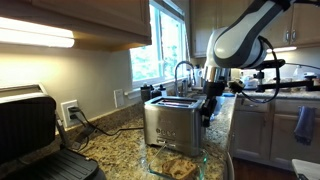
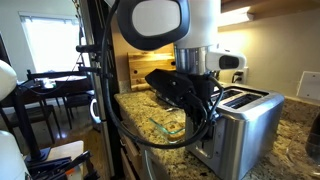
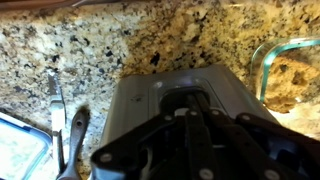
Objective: Put the slice of bread in the toaster then push down the lever
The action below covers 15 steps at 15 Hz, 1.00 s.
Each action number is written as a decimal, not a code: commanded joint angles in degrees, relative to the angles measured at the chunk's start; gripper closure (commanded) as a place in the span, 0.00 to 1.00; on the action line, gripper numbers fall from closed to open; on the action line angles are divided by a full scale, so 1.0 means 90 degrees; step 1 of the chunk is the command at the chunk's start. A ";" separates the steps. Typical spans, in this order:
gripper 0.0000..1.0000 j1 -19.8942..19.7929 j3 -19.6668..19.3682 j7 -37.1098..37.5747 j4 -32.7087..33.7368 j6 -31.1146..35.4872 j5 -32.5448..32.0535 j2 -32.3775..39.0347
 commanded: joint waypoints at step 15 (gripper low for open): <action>0.97 0.0050 0.0417 0.0497 0.0920 0.1010 0.0282 0.1786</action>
